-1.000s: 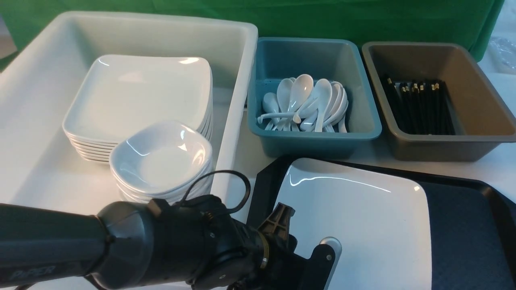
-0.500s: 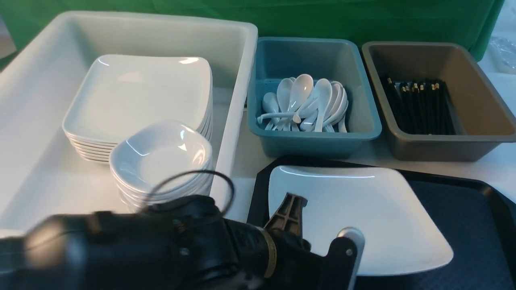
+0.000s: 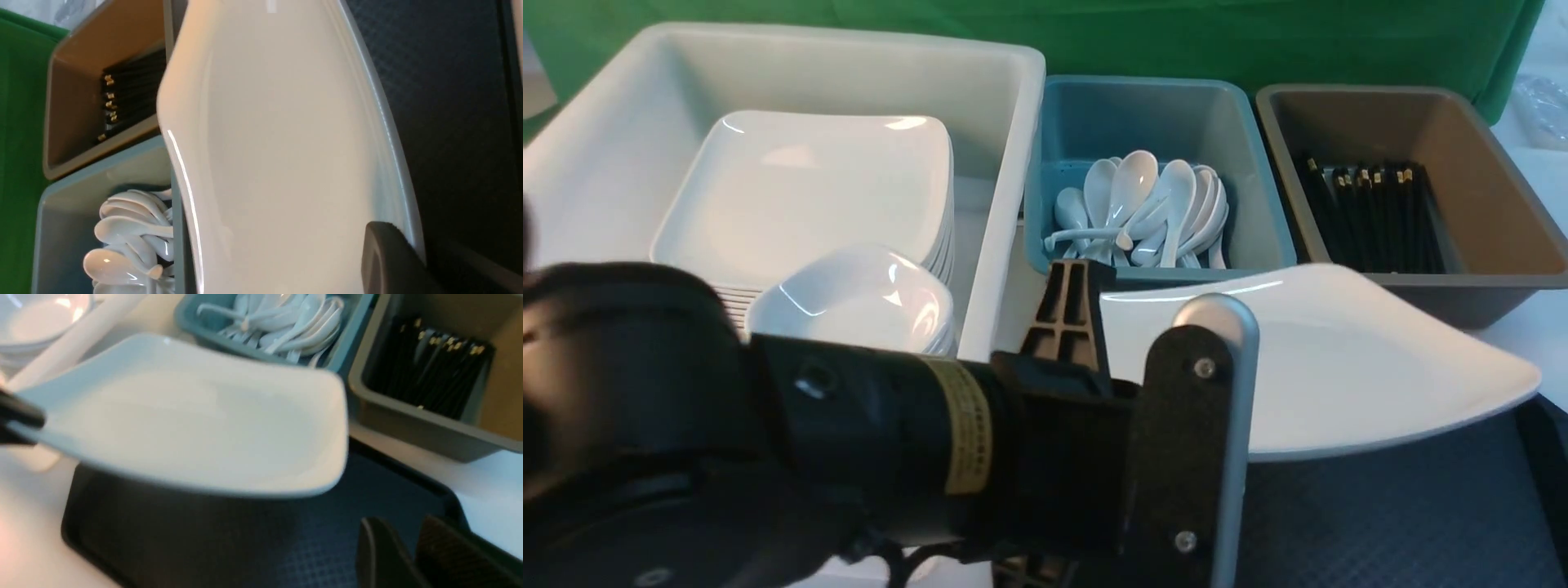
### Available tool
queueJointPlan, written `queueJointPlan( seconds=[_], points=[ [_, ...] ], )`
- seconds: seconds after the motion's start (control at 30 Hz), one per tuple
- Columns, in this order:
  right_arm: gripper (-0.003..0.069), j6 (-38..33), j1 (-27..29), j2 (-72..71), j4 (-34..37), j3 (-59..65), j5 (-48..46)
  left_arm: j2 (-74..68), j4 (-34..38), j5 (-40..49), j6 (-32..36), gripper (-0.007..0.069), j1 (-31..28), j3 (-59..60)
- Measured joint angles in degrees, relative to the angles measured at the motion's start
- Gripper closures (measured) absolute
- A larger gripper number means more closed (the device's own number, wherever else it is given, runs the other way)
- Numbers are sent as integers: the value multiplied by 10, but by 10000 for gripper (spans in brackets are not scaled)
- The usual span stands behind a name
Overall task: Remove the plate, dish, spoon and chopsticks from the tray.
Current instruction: Use the left arm to put the plate into the large storage box on the left
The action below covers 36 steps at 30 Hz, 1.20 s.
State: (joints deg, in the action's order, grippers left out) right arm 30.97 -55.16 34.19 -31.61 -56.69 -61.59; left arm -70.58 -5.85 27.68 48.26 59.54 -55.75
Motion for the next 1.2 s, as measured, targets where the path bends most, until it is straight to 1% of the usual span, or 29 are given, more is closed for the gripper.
queueJointPlan(
  seconds=[0.07,0.13,0.17,0.2,0.23,0.27,0.3,0.37,0.4,0.43,0.47,0.5,0.57,0.6,0.63,0.67,0.77,0.9,1.03,1.2],
  points=[
    [477,18,0,0,-16,-5,0,18,-7,9,-12,591,-1,-3],
    [477,28,0,1,-24,-8,3,33,-37,18,-52,591,-11,-14],
    [482,30,0,1,-26,-8,6,41,-63,22,-83,591,-21,-24],
    [500,31,0,1,-27,-8,11,47,-90,23,-104,591,-37,-34],
    [500,31,0,2,-27,-8,12,49,-94,24,-112,591,-39,-36],
    [526,31,0,2,-27,-9,17,52,-109,24,-123,591,-55,-46],
    [579,30,0,5,-27,-9,28,57,-128,26,-138,591,-79,-60],
    [618,27,0,9,-27,-9,39,57,-140,31,-150,591,-122,-78],
    [626,27,0,12,-27,-10,45,55,-143,32,-152,591,-142,-83],
    [627,27,0,13,-27,-10,48,54,-143,34,-153,591,-153,-85],
    [629,26,0,17,-27,-10,54,51,-143,35,-154,591,-182,-87],
    [630,25,0,22,-27,-10,59,39,-143,39,-155,591,-231,-89],
    [631,21,0,29,-27,-10,65,17,-143,41,-157,591,-292,-89],
    [631,20,0,29,-27,-10,67,15,-143,41,-157,591,-303,-89],
    [631,14,0,33,-27,-10,73,-5,-143,42,-157,591,-337,-89],
    [631,12,0,35,-27,-10,76,-20,-142,45,-157,591,-357,-89],
    [631,2,0,39,-22,-10,79,-59,-139,46,-166,591,-394,-89],
    [629,-20,0,41,-1,-10,79,-117,-135,48,-175,591,-418,-89],
    [629,-36,0,41,22,-10,79,-150,-134,43,-183,592,-418,-90],
    [629,-51,0,41,53,-10,79,-198,-134,41,-224,595,-418,-126]
  ],
)
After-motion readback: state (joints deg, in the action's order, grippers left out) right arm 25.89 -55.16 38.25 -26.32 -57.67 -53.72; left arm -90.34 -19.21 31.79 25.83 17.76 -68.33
